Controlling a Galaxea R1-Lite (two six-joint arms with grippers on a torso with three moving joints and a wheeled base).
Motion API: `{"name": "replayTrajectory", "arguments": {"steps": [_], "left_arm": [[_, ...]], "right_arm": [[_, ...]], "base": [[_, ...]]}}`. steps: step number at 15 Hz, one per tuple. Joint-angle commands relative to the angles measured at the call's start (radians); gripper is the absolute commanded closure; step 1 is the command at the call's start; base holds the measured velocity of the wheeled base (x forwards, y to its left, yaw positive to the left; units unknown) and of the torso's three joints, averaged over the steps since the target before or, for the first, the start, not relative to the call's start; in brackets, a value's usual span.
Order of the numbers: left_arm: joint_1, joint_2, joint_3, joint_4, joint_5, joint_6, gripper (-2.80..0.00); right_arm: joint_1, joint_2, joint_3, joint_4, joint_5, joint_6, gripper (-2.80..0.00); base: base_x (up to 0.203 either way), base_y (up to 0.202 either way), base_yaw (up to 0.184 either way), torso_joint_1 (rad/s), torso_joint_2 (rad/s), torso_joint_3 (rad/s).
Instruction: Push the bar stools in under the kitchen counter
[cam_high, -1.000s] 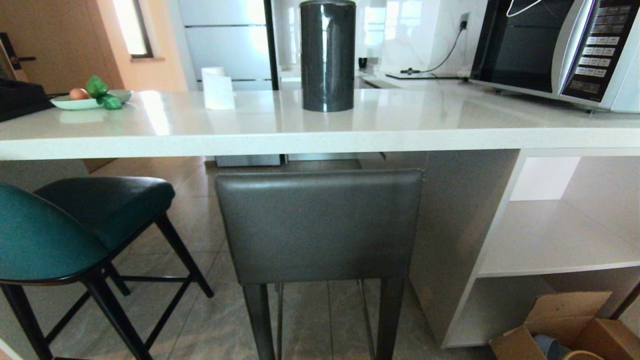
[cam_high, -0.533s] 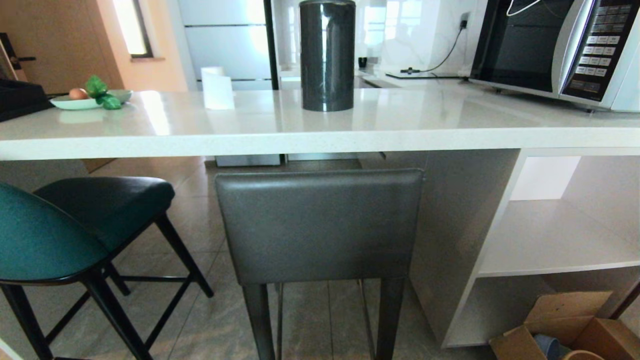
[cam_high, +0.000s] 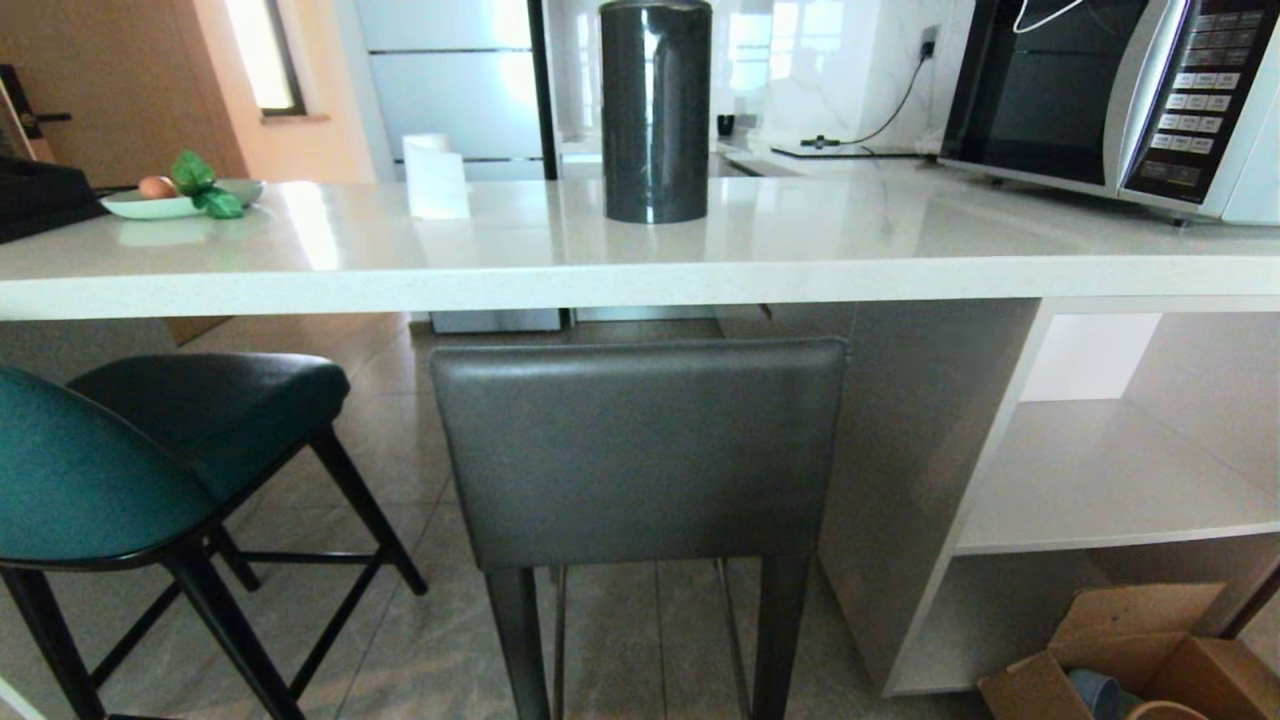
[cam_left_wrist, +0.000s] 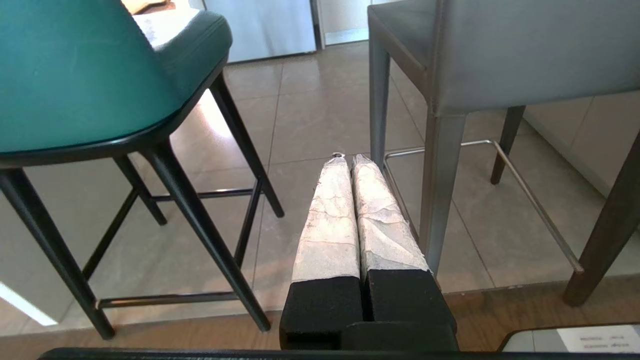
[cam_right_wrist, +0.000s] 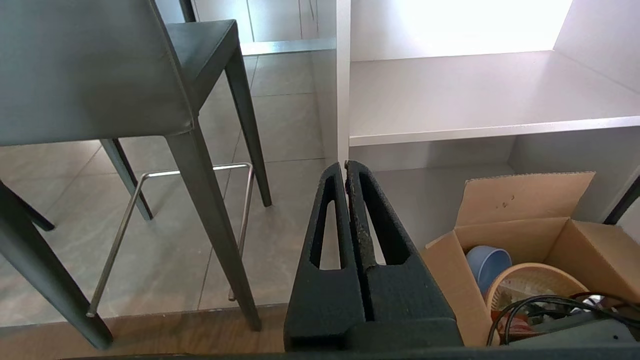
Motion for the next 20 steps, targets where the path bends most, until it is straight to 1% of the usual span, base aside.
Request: {"name": "replayTrajectory", "arguments": {"steps": [1,2,11,17,20], "left_arm": [[0.0,0.003,0.001,0.0,0.005,-0.005,0.0],[-0.001,0.003,0.003,-0.004,0.021,-0.025,0.0],[-0.001,0.003,0.003,-0.007,0.015,-0.027,0.0],[-0.001,0.003,0.003,-0.007,0.015,-0.027,0.0],[-0.001,0.001,0.003,-0.007,0.015,-0.027,0.0]], "right_arm": [[0.0,0.002,0.005,0.001,0.001,-0.001,0.0],[0.0,0.002,0.005,0.001,0.001,0.001,0.0],[0.0,0.002,0.005,0.001,0.001,0.001,0.0],[0.0,0.002,0.005,0.001,-0.001,0.001,0.0],[0.0,0.002,0.005,0.001,0.0,0.001,0.0]], "base": [[0.0,0.0,0.0,0.0,0.0,0.0],[0.0,0.0,0.0,0.0,0.0,0.0],[-0.008,0.0,0.0,0.001,0.0,0.0],[-0.192,0.0,-0.002,0.003,0.0,0.001],[-0.071,0.0,-0.004,-0.005,0.0,0.002]]}}
